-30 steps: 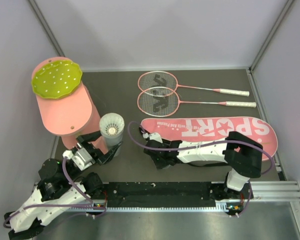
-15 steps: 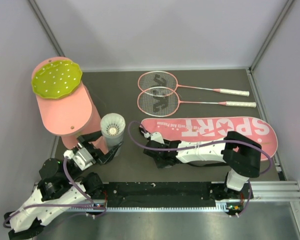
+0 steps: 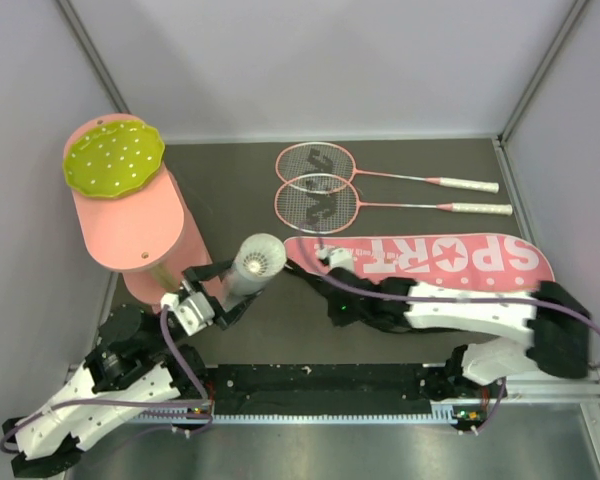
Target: Pack up the badminton gear
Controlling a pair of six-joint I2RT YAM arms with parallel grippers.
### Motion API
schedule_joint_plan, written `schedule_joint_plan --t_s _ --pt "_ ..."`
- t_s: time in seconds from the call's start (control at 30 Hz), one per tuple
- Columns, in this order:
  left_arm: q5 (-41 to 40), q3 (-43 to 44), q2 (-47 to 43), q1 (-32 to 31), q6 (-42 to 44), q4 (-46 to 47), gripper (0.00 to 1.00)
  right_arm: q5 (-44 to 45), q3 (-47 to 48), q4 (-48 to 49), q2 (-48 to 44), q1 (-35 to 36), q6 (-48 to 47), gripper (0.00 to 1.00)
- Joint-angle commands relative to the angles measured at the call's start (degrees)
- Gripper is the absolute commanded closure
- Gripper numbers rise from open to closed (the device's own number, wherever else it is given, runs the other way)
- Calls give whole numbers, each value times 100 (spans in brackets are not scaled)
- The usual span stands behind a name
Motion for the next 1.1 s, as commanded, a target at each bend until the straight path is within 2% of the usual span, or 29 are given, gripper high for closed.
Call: schedule_joint_plan --t_s 0.0,0.07,0.13,0.23,0.33,0.43,0.6,0.8,0.97,1.07 --pt "542 105 359 22 190 213 100 -803 -620 431 -2185 -820 -184 100" --pt "604 96 482 22 225 195 100 -1479 -806 370 -2865 -1243 -246 100" --pt "727 79 648 22 252 178 100 -2224 -947 239 -3797 -2007 -359 100" --pt "1042 79 1052 22 348 117 100 -2998 -597 -147 -4528 -2588 -675 100" --pt "1490 140 1631 22 471 -67 100 -3536 184 -552 -4608 -2599 -948 100" --pt "1851 175 2072 13 620 -138 100 -3626 888 -1150 -4626 -2607 -1115 100" --pt "2134 52 2337 13 717 -42 100 -4459 1653 -1641 -4460 -2599 -1265 100" --pt "2336 96 2688 13 762 -95 100 -5031 1830 -1899 -4204 -2581 -1468 100" --pt "2345 149 2891 13 753 -147 100 -4971 1751 -1767 -4134 -2388 -1336 100" --pt "2283 175 2952 13 744 -156 100 -4726 1707 -1661 -4064 -1985 -1257 100"
